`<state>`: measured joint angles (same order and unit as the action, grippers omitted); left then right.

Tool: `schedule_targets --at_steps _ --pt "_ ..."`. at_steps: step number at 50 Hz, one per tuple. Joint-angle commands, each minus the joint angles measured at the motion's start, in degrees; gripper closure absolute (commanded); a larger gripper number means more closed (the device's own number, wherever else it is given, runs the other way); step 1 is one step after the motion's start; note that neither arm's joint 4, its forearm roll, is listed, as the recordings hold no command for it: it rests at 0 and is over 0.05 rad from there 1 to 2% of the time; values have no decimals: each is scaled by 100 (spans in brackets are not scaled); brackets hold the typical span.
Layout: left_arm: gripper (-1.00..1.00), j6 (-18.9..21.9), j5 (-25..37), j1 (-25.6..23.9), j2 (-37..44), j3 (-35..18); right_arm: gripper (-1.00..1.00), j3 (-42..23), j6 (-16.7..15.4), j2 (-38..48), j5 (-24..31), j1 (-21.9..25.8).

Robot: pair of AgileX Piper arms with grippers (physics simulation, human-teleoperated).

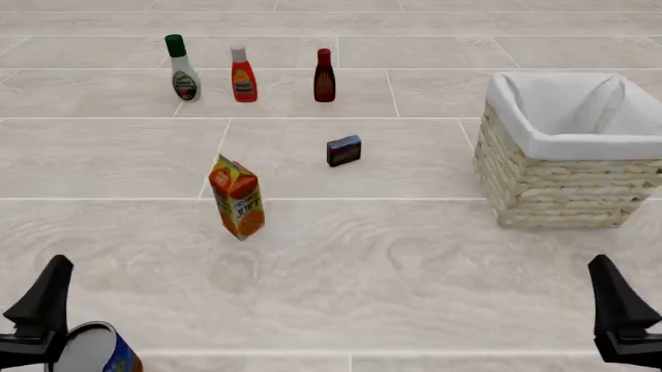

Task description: Pick the chocolate pudding and place it in the basket.

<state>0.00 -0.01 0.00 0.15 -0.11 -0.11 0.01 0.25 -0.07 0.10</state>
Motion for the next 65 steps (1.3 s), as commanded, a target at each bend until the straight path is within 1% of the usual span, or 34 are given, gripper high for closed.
schedule_targets --at_steps 1,5,6,7,8,15,18,20,21,23,24,25,29,32,33,35,37,39,40,41,42,44,45,48,50,55,57,58,59,60,61,62,63,65 --pt "-100 -1 -3 0 24 -16 -100 -37 5 5 35 -9" --pt "-100 -2 1 -1 27 -22 -100 -45 1 4 54 -5" --pt "-100 6 10 4 15 -20 -100 -48 -125 556 -596 -317" --pt "-100 -3 -1 0 24 -18 -100 -40 0 47 6 -4" --pt "-100 -2 -6 0 27 -15 -100 -44 -17 23 53 14" --pt "-100 -2 -25 -1 42 -8 -100 -49 -69 193 -42 57" --pt "-100 -2 -49 -1 64 -5 -100 -107 -130 340 -88 82" --pt "-100 0 -74 -2 90 -6 -100 -231 -276 507 -123 168" --pt "-100 0 -74 -2 90 -6 -100 -231 -276 513 -129 168" --pt "-100 25 -49 -49 35 -8 -100 -474 -492 765 -130 344" --pt "-100 -45 -119 -54 194 -3 -100 -574 -485 789 -86 370" --pt "-100 40 -66 -78 34 -9 -100 -700 -523 924 -71 394" --pt "-100 1 -68 -51 86 -9 -100 -1267 -687 1461 10 693" --pt "-100 46 -24 -56 9 -35 -100 -1519 -803 1868 -42 859" --pt "-100 46 -24 -56 9 -35 -100 -1520 -803 1872 -45 859" --pt "-100 19 -40 -53 44 -18 -100 -1736 -821 2064 -9 949" --pt "-100 33 -36 -55 27 -23 -100 -1925 -966 2353 13 1147" --pt "-100 42 -31 -56 15 -27 -100 -2111 -987 2559 51 1259" --pt "-100 25 -22 -55 28 -29 -100 -2185 -1136 2678 48 1273" --pt "-100 4 -25 -52 57 -29 -100 -2267 -1160 2803 57 1357" --pt "-100 19 -19 -54 35 -32 -100 -2348 -1113 2907 69 1406" --pt "-100 40 -16 -56 10 -37 -100 -2470 -1286 3128 52 1501" --pt "-100 34 -13 -55 15 -37 -100 -2527 -1211 3157 64 1501" --pt "-100 38 -22 -56 13 -31 -100 -2676 -1397 3603 -51 1643" --pt "-100 33 -23 -56 18 -28 -100 -2713 -1383 3659 -94 1639" --pt "-100 30 -23 -55 18 -26 -100 -2889 -1503 4126 -246 1776" --pt "-100 7 -27 -53 46 -22 -100 -2961 -1628 4289 -262 1855" --pt "-100 25 -23 -54 23 -26 -100 -3026 -1628 4366 -235 1925" --pt "-100 30 -24 -55 17 -25 -100 -3135 -1770 4541 -208 2010" --pt "-100 30 -24 -55 17 -25 -100 -3137 -1770 4543 -208 2010" --pt "-100 11 -26 -53 41 -22 -100 -3266 -1879 4715 -145 2090" --pt "-100 24 -27 -54 26 -23 -100 -3333 -1918 4779 -117 2113" --pt "-100 24 -27 -54 26 -23 -100 -3334 -1918 4779 -117 2113" --pt "-100 20 -28 -53 31 -22 -100 -3536 -2110 4996 -7 2211"
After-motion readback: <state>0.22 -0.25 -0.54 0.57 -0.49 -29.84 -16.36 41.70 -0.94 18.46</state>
